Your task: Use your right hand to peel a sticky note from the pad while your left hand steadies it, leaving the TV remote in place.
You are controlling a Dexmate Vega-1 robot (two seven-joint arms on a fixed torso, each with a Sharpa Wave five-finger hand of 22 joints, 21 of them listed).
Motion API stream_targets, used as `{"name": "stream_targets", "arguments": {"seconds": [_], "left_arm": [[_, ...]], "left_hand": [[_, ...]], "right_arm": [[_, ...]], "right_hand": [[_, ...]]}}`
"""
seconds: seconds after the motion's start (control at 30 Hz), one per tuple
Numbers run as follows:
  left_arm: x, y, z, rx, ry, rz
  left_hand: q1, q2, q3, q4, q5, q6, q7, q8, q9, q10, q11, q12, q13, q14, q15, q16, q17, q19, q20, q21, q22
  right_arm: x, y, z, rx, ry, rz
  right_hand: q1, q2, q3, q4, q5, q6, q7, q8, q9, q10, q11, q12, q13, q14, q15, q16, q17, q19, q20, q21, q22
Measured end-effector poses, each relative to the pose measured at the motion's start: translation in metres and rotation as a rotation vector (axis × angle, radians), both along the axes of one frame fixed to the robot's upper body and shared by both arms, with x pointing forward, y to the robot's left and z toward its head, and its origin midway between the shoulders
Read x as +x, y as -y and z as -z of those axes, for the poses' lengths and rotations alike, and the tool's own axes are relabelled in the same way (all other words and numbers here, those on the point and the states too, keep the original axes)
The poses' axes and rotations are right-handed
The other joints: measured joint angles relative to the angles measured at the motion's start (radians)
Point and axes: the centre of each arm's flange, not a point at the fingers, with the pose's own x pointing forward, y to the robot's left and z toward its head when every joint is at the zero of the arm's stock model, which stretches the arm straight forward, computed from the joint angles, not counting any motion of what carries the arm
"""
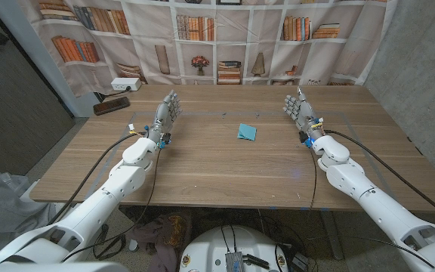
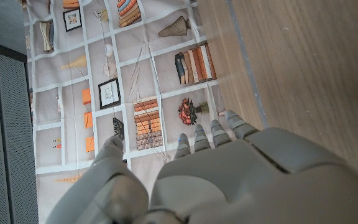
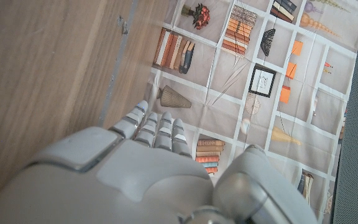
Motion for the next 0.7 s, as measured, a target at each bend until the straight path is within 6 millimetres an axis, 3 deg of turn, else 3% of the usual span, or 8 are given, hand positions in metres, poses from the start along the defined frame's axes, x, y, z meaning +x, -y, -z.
{"name": "stream_targets", "arguments": {"seconds": [0.33, 0.5, 0.7], "left_arm": [[-0.0028, 0.0018, 0.0017, 0.0, 0.005, 0.002], [-0.0047, 0.0016, 0.003, -0.001, 0.008, 0.002], [-0.0068, -0.0021, 0.0046, -0.002, 0.007, 0.001]], "left_hand": [[0.0, 0.0, 0.0, 0.0, 0.0, 0.0, 0.0, 0.0, 0.0, -0.003, -0.003, 0.0, 0.0, 0.0, 0.0, 0.0, 0.0, 0.0, 0.0, 0.0, 0.0], [0.0, 0.0, 0.0, 0.0, 0.0, 0.002, -0.002, 0.0, 0.0, -0.002, -0.002, 0.0, 0.0, 0.0, 0.0, 0.0, 0.0, 0.0, 0.0, 0.0, 0.0], [0.0, 0.0, 0.0, 0.0, 0.0, 0.004, -0.003, 0.0, 0.0, -0.002, -0.002, 0.0, 0.0, -0.009, -0.002, 0.0, 0.0, 0.0, -0.001, 0.0, 0.0]], "right_arm": [[-0.0017, 0.0006, 0.0001, -0.003, -0.002, 0.0], [-0.0028, -0.0009, -0.0012, -0.004, 0.002, -0.005], [-0.0063, -0.0047, -0.0028, -0.016, 0.017, -0.013]], "right_hand": [[0.005, 0.005, 0.007, -0.007, 0.0, -0.001, -0.001, 0.0, 0.0, 0.014, -0.006, 0.006, 0.002, 0.0, 0.0, 0.001, 0.0, 0.0, 0.0, 0.0, 0.0], [0.017, 0.002, 0.015, -0.015, 0.0, -0.024, -0.038, 0.0, 0.001, 0.08, -0.019, 0.031, 0.006, 0.009, 0.009, 0.008, 0.005, 0.0, 0.0, 0.0, 0.0], [0.042, 0.0, 0.02, -0.032, 0.0, -0.053, -0.059, -0.004, 0.005, 0.087, -0.026, 0.031, 0.009, 0.011, 0.006, 0.008, 0.005, -0.012, 0.019, 0.0, 0.0]]}}
